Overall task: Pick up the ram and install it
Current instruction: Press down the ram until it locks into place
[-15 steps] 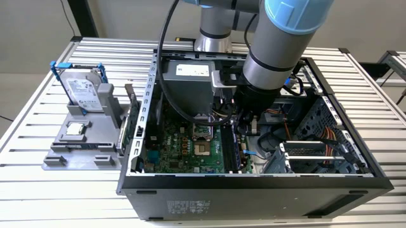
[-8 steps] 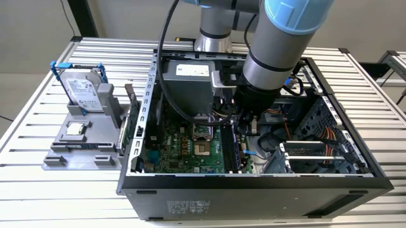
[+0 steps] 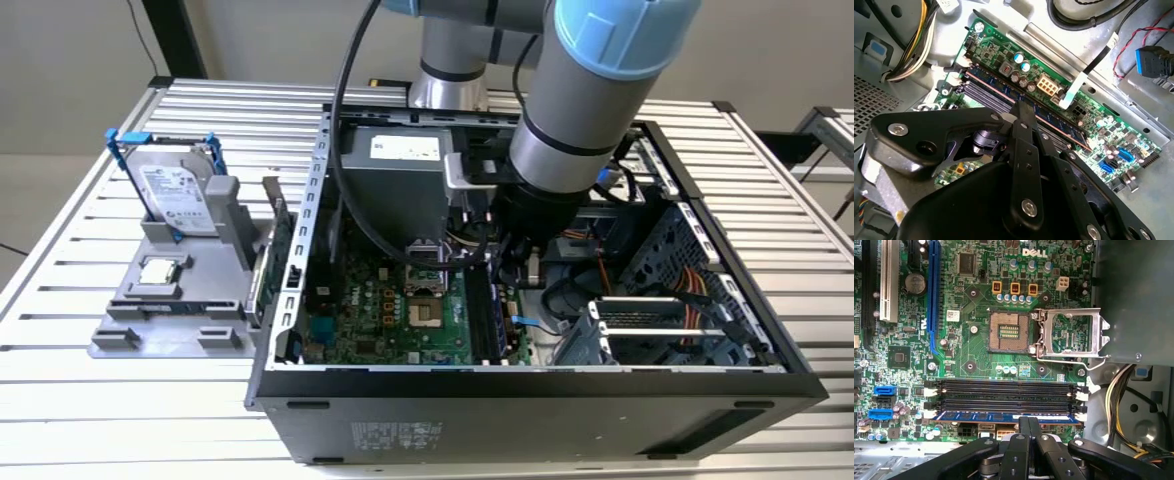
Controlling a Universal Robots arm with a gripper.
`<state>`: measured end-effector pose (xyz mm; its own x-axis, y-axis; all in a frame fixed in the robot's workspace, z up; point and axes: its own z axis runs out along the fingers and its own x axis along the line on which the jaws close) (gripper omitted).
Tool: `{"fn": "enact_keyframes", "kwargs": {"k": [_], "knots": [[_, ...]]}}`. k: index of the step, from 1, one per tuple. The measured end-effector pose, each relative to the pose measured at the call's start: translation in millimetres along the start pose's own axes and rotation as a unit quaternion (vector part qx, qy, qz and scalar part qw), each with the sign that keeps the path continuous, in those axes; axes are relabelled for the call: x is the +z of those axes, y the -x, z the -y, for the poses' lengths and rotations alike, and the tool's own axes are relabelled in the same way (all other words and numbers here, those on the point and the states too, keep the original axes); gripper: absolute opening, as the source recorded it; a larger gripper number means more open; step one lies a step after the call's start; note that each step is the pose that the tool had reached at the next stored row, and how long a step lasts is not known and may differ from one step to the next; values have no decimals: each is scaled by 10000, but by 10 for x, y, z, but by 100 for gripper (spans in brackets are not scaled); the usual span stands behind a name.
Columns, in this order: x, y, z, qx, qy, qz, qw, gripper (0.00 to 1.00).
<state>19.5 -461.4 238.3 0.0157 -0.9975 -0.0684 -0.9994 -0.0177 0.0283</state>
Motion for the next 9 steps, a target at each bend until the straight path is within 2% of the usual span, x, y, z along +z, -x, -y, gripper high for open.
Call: {"fn": "enact_keyframes", "kwargs": {"k": [9], "knots": [[7, -93, -1, 5, 1, -8, 10000, 0]]}}
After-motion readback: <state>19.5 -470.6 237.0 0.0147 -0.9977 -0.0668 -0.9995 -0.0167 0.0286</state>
